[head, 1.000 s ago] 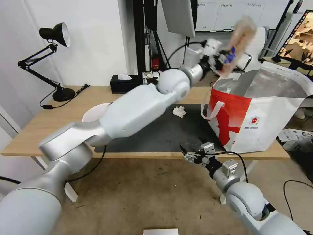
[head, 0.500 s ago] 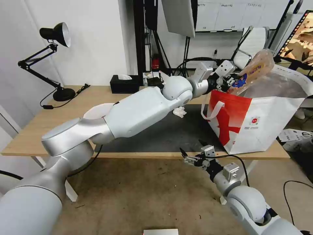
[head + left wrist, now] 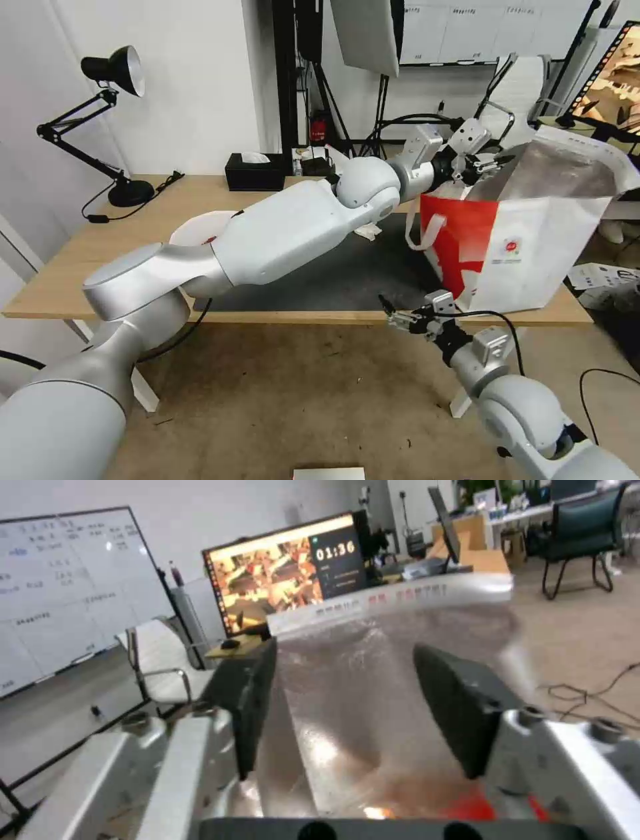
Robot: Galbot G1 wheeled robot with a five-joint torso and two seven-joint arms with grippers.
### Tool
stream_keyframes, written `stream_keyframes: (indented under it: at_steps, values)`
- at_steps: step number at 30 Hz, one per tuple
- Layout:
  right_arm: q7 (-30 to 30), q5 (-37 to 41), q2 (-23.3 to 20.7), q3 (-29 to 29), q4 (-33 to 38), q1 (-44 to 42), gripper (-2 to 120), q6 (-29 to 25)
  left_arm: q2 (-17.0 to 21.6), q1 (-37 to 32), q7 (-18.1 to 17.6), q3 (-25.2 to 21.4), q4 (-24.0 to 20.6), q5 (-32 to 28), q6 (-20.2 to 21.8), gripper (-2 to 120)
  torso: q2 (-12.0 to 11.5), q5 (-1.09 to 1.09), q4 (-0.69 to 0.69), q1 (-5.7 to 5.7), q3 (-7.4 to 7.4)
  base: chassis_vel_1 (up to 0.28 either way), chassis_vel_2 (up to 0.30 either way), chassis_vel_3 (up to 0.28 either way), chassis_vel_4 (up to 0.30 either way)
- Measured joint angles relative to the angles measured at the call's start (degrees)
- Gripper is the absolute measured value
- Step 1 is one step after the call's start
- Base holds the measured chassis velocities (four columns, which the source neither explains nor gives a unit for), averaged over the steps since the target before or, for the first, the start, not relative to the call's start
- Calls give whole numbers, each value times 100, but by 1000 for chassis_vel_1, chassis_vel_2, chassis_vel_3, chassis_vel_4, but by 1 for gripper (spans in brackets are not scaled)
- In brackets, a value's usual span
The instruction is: Pick up the trash from the table and place it into the takeout bag.
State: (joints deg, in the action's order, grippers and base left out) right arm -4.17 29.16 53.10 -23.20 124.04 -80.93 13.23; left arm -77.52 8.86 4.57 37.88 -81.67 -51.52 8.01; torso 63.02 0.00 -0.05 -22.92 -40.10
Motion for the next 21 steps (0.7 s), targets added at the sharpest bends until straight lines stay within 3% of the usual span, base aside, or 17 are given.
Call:
stream_keyframes:
  at_steps: [2,3,4,5,6,7,10,12,14,16,18,20,21]
  values:
    - [-3,10,7,-81,94,-101,100,-15,370,-181,-155,-110,-382,-16,6,74,1,0,1,1,0,0,0,0,0]
    - [-3,10,7,-81,94,-101,100,-15,370,-181,-155,-110,-382,-16,6,74,1,0,1,1,0,0,0,0,0]
    - [-30,10,14,-143,167,-183,100,-77,783,-472,-348,-282,-823,-21,12,78,1,-1,8,1,0,0,0,0,0]
    - [-93,4,28,-187,215,-246,100,-149,1087,-780,-486,-481,-1165,-18,12,85,1,-3,7,1,0,0,0,0,0]
    - [-93,4,28,-187,215,-246,100,-149,1087,-780,-486,-481,-1165,-18,12,85,1,-3,7,1,0,0,0,0,0]
    - [-180,-3,45,-222,256,-303,100,-223,1434,-1184,-636,-732,-1524,8,14,90,1,-4,7,1,0,0,0,0,0]
    - [-238,-8,58,-240,282,-341,100,-289,1698,-1488,-738,-923,-1763,99,12,93,1,-5,5,1,0,0,0,0,0]
    - [-517,-117,148,-321,371,-586,100,-764,2797,-3100,-874,-2061,-2703,872,-243,99,1,-2,8,1,0,0,0,0,0]
    - [-551,-138,175,-339,387,-647,100,-860,2914,-3426,-871,-2267,-2827,1014,-313,100,1,-5,8,1,0,0,0,0,0]
    - [-611,-187,303,-400,415,-883,100,-1310,3189,-4779,-900,-3209,-3195,1632,-611,100,1,-4,5,2,1,0,0,0,0]
    - [-612,-192,336,-405,415,-934,100,-1435,3190,-5123,-939,-3482,-3277,1774,-668,100,2,-2,4,2,1,0,0,0,0]
    - [-564,-276,494,-421,329,-1122,100,-2089,2972,-6629,-1225,-4504,-3607,2312,-873,100,1,-4,6,1,1,0,0,0,0]
    - [-564,-276,494,-421,329,-1122,100,-2089,2972,-6629,-1225,-4504,-3607,2312,-873,100,1,-4,6,1,1,0,0,0,0]
